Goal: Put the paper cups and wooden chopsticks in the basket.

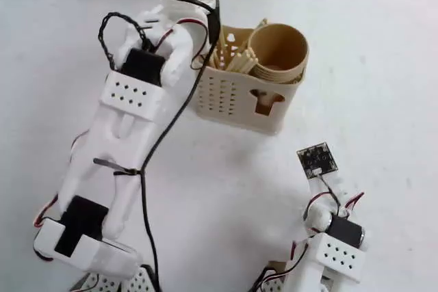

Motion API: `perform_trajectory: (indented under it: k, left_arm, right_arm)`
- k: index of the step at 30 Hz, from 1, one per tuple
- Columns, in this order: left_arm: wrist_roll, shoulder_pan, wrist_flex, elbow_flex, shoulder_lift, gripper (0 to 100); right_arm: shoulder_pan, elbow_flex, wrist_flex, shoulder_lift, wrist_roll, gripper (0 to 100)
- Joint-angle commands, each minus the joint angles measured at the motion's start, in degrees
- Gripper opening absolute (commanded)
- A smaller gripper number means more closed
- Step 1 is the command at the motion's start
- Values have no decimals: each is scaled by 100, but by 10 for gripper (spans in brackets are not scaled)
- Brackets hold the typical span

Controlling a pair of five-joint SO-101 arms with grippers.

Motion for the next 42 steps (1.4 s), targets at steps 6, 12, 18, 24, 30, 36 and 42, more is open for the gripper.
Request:
perform_trajectory:
  k: [6, 12, 18, 24, 30, 36, 42]
  left_arm:
    - [44, 4, 114, -281, -207, 72]
    - [-185, -4, 369, -281, -655, 94]
    - [-193, -48, 844, -290, -1138, 90]
    - [-985, 4, 1354, -281, -1613, 88]
    - [-1248, 66, 633, -264, -1543, 91]
    - [-1266, 716, 53, -607, -514, 91]
    - [-2321, 1235, 431, -1855, 760, 159]
  right_arm:
    - [-57, -26, -101, -57, -26, 17]
    - [-57, -26, -101, -57, -26, 17]
    - [-57, -26, -101, -57, -26, 17]
    - [-57, -26, -101, -57, -26, 17]
    - [-57, -26, -101, -57, -26, 17]
    - [-57, -26, -101, -57, -26, 17]
    - [-57, -26, -101, -57, -26, 17]
